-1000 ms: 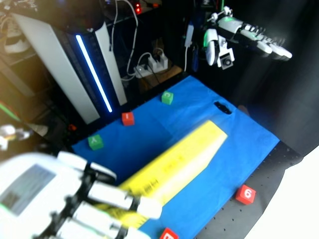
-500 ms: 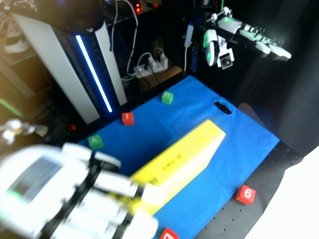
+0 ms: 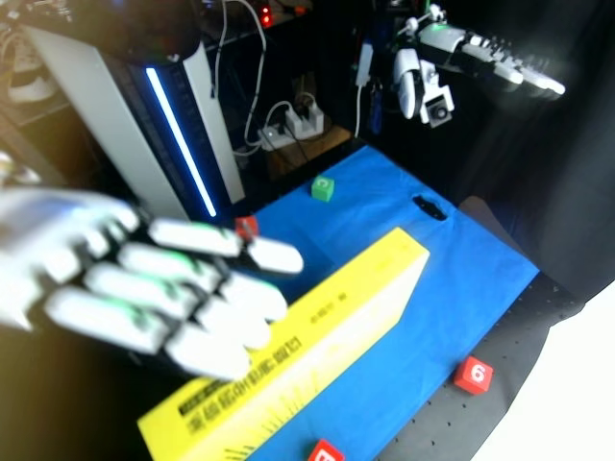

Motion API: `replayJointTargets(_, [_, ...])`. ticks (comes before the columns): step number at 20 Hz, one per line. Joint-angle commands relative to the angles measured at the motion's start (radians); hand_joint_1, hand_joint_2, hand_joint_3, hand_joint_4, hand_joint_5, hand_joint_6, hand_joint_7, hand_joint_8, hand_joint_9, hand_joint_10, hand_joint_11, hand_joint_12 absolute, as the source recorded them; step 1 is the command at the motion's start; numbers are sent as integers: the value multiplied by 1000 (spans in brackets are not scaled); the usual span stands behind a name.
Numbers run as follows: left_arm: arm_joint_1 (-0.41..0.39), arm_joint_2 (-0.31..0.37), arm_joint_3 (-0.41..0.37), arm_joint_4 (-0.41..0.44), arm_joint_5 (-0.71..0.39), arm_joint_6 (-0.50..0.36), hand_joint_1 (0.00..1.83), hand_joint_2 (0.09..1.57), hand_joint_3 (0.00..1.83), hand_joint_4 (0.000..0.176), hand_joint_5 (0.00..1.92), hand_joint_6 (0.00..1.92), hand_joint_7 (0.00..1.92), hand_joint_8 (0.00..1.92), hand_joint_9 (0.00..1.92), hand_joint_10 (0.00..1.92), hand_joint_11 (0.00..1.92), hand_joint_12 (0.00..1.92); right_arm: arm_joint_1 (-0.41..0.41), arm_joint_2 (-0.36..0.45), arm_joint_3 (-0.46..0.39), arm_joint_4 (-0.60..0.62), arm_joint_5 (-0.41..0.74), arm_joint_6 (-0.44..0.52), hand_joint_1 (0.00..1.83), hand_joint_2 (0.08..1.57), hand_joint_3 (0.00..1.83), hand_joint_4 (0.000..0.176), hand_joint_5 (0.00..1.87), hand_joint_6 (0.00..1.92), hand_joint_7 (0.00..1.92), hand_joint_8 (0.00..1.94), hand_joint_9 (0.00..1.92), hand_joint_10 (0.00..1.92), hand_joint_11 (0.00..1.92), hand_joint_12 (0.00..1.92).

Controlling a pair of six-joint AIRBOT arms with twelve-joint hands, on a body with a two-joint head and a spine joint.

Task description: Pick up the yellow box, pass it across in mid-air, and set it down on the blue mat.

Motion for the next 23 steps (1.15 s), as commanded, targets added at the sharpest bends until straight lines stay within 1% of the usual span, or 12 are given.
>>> replayJointTargets(1, [-1,11,-1,0,-148,-3,375,1229,14,130,0,0,0,0,0,0,0,0,-3,10,-4,8,167,-3,471,1232,35,82,0,0,0,0,24,10,0,0])
replayJointTargets(3, [11,20,-7,-7,-173,-3,328,1298,30,89,0,0,2,0,0,0,2,1,-58,38,-22,53,250,-3,528,1279,18,28,0,0,7,5,105,58,1,235])
replayJointTargets(4, [19,26,-12,-11,-192,-3,339,1360,7,117,3,1,1,1,33,8,0,373,-80,50,-28,74,289,-3,532,1291,0,17,13,3,60,5,159,88,0,818])
replayJointTargets(8, [30,41,-20,-18,-206,0,396,1337,0,111,31,5,0,0,76,17,0,662,-104,70,-36,91,374,-3,517,1283,0,15,17,7,64,0,193,126,0,1083])
replayJointTargets(10, [29,47,-18,-10,-206,0,402,1296,0,124,54,4,24,1,32,7,0,480,-104,70,-37,91,403,-3,506,1317,0,19,15,0,78,0,85,427,0,1136])
replayJointTargets(11, [29,49,-18,-7,-206,1,423,1286,0,135,63,3,34,1,8,3,0,250,-104,70,-36,91,410,-3,541,1305,0,39,2,0,15,0,39,429,0,1098])
replayJointTargets(13, [25,55,-17,1,-206,3,443,1294,0,144,48,1,33,0,0,0,0,72,-104,70,-36,91,434,-3,533,1286,0,33,0,0,0,0,74,372,0,1183])
replayJointTargets(16, [16,60,-17,12,-206,8,451,1337,2,149,22,0,0,0,0,0,0,5,-104,70,-35,90,437,-3,520,1292,0,34,0,0,0,0,56,279,0,1074])
replayJointTargets(20, [12,66,-17,18,-206,16,371,1316,0,68,0,0,0,0,28,9,18,9,-104,70,-32,90,438,-3,533,1287,1,59,0,0,0,0,110,131,0,912])
replayJointTargets(21, [8,68,-16,21,-206,22,331,1305,0,119,0,0,2,0,34,10,13,9,-104,70,-32,90,444,-3,501,1280,0,66,0,0,0,0,104,108,0,823])
replayJointTargets(22, [3,70,-16,25,-206,29,317,1310,0,162,0,0,0,0,32,8,14,11,-104,70,-31,90,453,-3,469,1252,4,61,0,0,0,0,20,21,0,188])
replayJointTargets(23, [-1,74,-15,30,-206,34,323,1299,0,173,0,0,0,0,15,2,2,1,-104,71,-31,89,467,-3,547,1225,0,79,0,0,0,0,3,3,0,37])
